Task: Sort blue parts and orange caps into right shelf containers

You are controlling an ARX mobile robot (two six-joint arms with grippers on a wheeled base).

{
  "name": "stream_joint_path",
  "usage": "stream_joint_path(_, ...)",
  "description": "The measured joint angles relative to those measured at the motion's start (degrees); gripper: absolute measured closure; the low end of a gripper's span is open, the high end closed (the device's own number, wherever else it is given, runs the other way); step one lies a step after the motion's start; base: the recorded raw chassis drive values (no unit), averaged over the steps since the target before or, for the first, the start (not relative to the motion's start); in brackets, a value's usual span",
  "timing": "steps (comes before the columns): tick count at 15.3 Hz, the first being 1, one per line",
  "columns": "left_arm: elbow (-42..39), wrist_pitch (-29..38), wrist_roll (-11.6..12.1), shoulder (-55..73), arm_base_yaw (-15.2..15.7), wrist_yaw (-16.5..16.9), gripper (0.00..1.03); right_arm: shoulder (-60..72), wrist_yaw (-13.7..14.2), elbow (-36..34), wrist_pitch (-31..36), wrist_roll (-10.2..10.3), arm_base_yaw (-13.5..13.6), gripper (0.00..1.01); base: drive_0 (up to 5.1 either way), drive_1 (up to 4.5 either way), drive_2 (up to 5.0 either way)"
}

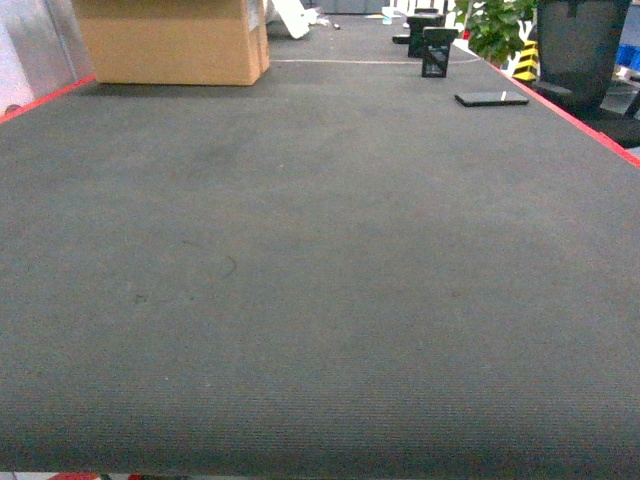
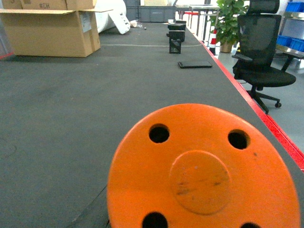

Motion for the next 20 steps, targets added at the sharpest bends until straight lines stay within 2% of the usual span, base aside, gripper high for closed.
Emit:
stream_joint_path(2,-2.08,-2.43,0.42,-3.58,1.49,1.64,0.61,-3.58,-3.08,-1.66,-2.27,-0.35,-2.67,0.57,0.0,0.00,0.0)
stream_joint_path(3,-2.89,-3.89,0.44,-6.01,5.27,6.14,0.61,-5.55,-4.35,-2.45,-3.50,-0.44,-3.89,0.57,0.0,0.00,0.0)
stream_joint_path(4,-3.23,-4.94,0.46,-7.67,7.41,6.45,0.61,-7.19,-5.18,-2.93,-4.35,-0.52,-4.81,0.57,0.0,0.00,0.0)
stream_joint_path(5,-3.52,-6.25,0.44,-9.62,7.43,6.91,0.61,-8.94,-6.51,-3.39,-5.68,-0.55,-6.05,0.57,0.0,0.00,0.0)
stream_joint_path(6,-3.96,-7.54,0.44,-11.19,6.99,7.52,0.61,-10.58,-11.45,-3.74,-6.99,-0.76,-10.01,0.57,0.0,0.00,0.0)
stream_joint_path(7,-4.50,-8.74,0.44,-13.03,6.99,7.28,0.61,-12.28,-11.74,-4.15,-8.04,-0.74,-12.44,0.57,0.0,0.00,0.0)
stream_joint_path(8,-5.95,-6.38,0.46,-13.31,7.02,7.30,0.61,-13.38,-12.28,-4.55,-8.37,-0.83,-12.26,0.57,0.0,0.00,0.0)
stream_joint_path(10,-5.95,-9.97,0.46,-16.31,7.04,7.41,0.61,-15.08,-12.63,-5.66,-8.68,-0.94,-11.93,0.57,0.0,0.00,0.0)
stream_joint_path(17,-5.95,-19.50,0.46,-26.23,7.04,7.39,0.61,-23.37,-12.61,-5.66,-16.65,-0.94,-11.93,0.57,0.0,0.00,0.0)
stream_joint_path(19,-5.95,-21.31,0.44,-28.00,7.04,7.23,0.61,-32.41,-12.66,-5.64,-27.06,-0.94,-11.93,0.57,0.0,0.00,0.0)
stream_joint_path(20,-5.90,-24.00,0.46,-29.94,7.04,7.32,0.61,-32.92,-12.61,-5.44,-25.90,-0.94,-11.93,0.57,0.0,0.00,0.0)
